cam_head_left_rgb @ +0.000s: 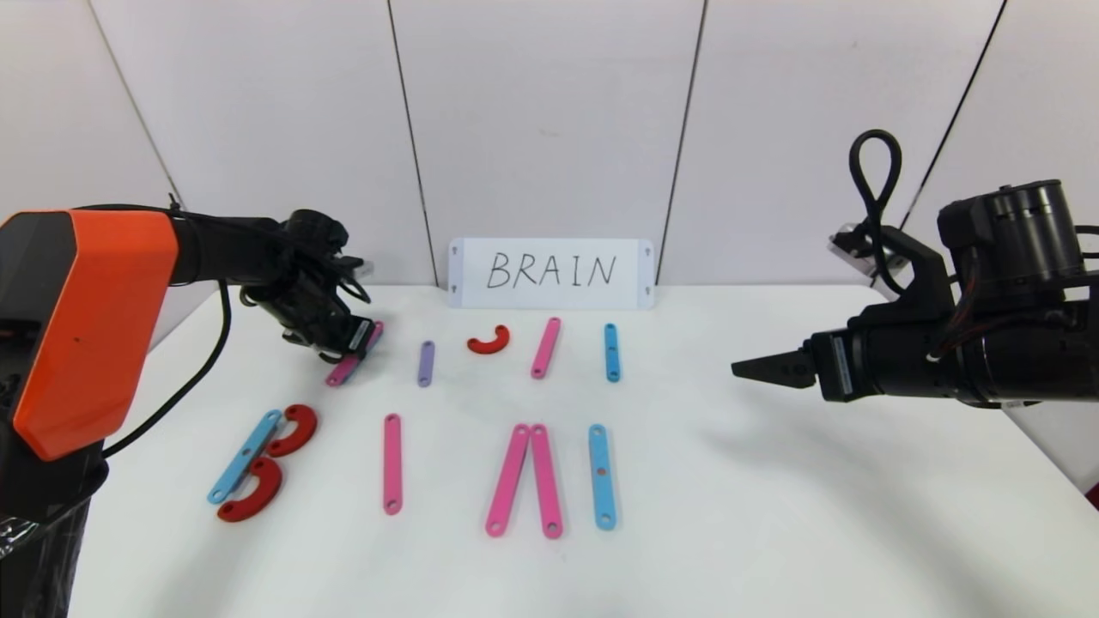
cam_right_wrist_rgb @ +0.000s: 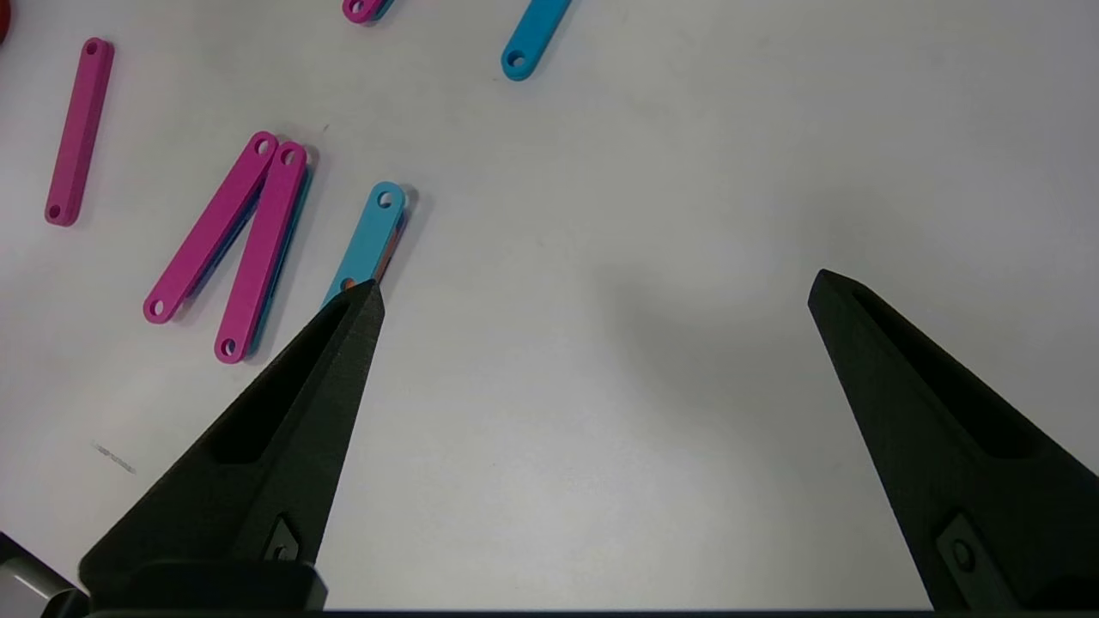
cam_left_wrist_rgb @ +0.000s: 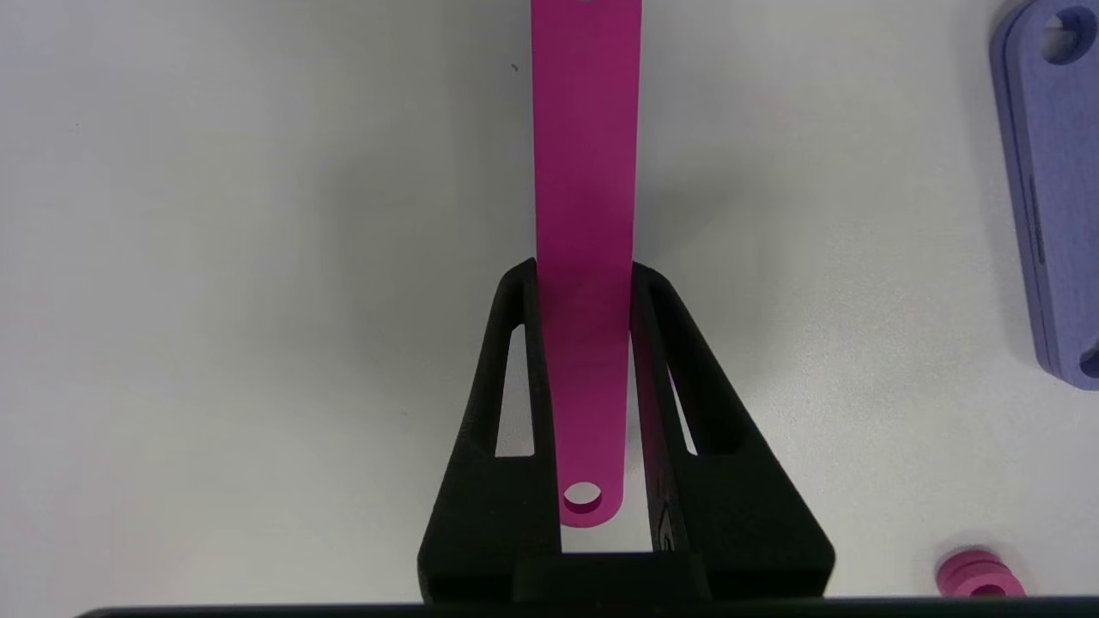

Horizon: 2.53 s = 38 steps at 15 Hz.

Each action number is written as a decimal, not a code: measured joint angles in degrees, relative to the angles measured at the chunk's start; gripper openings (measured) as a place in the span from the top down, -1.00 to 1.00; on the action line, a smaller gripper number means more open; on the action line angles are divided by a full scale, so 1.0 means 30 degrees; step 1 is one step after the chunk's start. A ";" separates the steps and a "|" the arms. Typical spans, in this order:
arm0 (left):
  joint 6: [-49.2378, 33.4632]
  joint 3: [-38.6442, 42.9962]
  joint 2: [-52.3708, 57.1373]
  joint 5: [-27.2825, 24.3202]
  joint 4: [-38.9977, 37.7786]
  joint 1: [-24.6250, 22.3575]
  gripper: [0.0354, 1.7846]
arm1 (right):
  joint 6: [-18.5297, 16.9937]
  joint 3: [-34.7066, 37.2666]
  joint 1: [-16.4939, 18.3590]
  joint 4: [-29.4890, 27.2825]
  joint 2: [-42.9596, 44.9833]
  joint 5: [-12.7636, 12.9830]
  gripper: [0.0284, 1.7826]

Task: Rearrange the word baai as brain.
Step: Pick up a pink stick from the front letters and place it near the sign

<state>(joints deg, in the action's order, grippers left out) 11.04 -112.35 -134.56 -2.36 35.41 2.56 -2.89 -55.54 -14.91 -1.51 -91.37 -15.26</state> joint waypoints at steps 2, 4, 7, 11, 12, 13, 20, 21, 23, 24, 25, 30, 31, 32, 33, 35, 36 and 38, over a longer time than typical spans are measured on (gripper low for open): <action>0.0020 -0.0191 -0.0268 0.0016 -0.0130 -0.0012 0.70 | 0.0008 0.0000 0.0000 0.0000 0.0000 0.0000 -0.94; 0.0045 -0.0228 -0.0435 0.0028 -0.0167 -0.0012 0.70 | 0.0008 0.0000 0.0000 0.0008 -0.0012 0.0000 -0.94; -0.0028 -0.0276 -0.0545 0.0000 -0.0341 -0.0008 0.70 | 0.0000 0.0000 -0.0024 0.0000 -0.0081 0.0000 -0.94; -0.0163 -0.0284 -0.0561 0.0008 -0.0349 0.0000 0.70 | 0.0008 0.0037 -0.0028 0.0008 -0.0093 0.0000 -0.94; -0.0183 -0.0301 -0.0553 0.0008 -0.0337 0.0000 0.70 | 0.0016 0.0065 -0.0028 0.0008 -0.0093 -0.0008 -0.94; -0.0175 -0.0305 -0.0545 0.0000 -0.0276 0.0000 0.70 | 0.0008 0.0077 -0.0028 0.0008 -0.0085 0.0008 -0.94; -0.0276 -0.0301 -0.0406 -0.0016 -0.0313 0.0000 0.28 | 0.0020 0.0138 -0.0037 0.0008 -0.0028 0.0008 -0.94; -0.0276 -0.0305 -0.0394 -0.0020 -0.0321 0.0000 0.09 | 0.0028 0.0146 -0.0045 0.0008 -0.0020 0.0000 -0.94; -0.0301 -0.0313 -0.0362 -0.0020 -0.0337 0.0000 -0.33 | 0.0028 0.0146 -0.0037 0.0008 0.0000 0.0000 -0.94; -0.0313 -0.0313 -0.0341 -0.0020 -0.0337 0.0000 -0.50 | 0.0028 0.0146 -0.0037 0.0008 0.0000 0.0000 -0.94; -0.0386 -0.0313 -0.0305 -0.0020 -0.0329 0.0000 -0.64 | 0.0020 0.0146 -0.0037 0.0008 0.0000 0.0008 -0.94; -0.2040 -0.0256 0.0386 -0.0146 -0.0065 0.0008 -0.95 | 0.0028 0.0146 -0.0028 0.0008 0.0016 0.0000 -0.94; -0.2735 -0.0130 0.0679 -0.0146 -0.0016 0.0037 -0.95 | 0.0020 0.0146 -0.0028 0.0008 0.0016 0.0000 -0.94; -0.3572 0.0020 0.1020 -0.0146 0.0000 0.0081 -0.95 | 0.0020 0.0146 -0.0028 0.0008 0.0016 0.0000 -0.94; -0.4433 0.0293 0.1479 -0.0138 0.0016 0.0138 -0.95 | 0.0016 0.0146 -0.0028 0.0008 0.0016 0.0016 -0.94; -0.5648 0.1174 0.2609 -0.0089 0.0028 0.0349 -0.95 | 0.0020 0.0146 -0.0028 0.0008 -0.0008 0.0024 -0.94; -0.6205 0.1873 0.3352 -0.0037 0.0020 0.0532 -0.95 | 0.0020 0.0146 -0.0028 0.0008 -0.0012 0.0008 -0.94; -0.7136 0.3393 0.4823 0.0102 0.0020 0.1150 -0.95 | 0.0016 0.0150 -0.0028 0.0008 -0.0020 0.0024 -0.94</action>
<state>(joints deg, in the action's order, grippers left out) -10.36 -102.17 -120.09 -2.06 35.47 6.01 -2.84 -55.09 -14.99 -1.49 -91.43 -15.19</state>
